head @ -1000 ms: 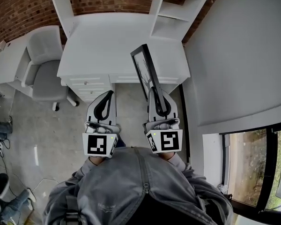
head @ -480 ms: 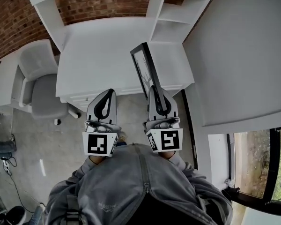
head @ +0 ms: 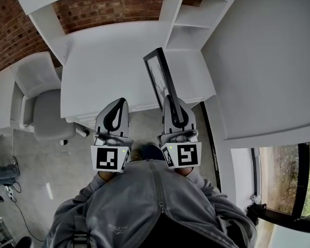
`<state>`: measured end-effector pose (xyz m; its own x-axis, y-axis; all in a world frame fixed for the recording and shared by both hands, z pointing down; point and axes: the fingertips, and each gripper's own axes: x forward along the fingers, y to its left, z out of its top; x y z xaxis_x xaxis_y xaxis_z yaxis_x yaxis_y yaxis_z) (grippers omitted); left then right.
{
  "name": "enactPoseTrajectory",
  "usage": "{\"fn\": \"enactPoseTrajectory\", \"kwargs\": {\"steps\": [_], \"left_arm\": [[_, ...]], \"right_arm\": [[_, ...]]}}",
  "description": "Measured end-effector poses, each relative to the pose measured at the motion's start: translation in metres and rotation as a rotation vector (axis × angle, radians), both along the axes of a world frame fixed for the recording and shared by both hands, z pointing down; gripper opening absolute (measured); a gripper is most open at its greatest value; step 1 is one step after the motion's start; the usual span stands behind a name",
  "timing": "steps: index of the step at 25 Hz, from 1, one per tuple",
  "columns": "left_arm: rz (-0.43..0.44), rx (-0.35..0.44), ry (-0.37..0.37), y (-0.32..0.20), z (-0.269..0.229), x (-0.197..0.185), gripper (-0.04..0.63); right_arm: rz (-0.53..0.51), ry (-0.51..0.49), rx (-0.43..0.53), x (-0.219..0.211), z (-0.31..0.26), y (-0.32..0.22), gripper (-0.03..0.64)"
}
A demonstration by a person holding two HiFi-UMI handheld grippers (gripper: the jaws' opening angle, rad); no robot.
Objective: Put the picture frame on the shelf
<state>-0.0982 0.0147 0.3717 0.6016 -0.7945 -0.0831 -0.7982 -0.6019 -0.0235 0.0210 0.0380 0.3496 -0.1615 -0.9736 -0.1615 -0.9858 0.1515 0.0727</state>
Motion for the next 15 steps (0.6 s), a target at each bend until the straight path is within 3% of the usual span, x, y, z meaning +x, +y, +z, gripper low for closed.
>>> {"fn": "enactPoseTrajectory", "kwargs": {"steps": [15], "left_arm": [[-0.002,0.001,0.004,-0.083,-0.001,0.022,0.006]], "right_arm": [[-0.021,-0.001,0.01,0.017,-0.003,-0.086,0.032]]}}
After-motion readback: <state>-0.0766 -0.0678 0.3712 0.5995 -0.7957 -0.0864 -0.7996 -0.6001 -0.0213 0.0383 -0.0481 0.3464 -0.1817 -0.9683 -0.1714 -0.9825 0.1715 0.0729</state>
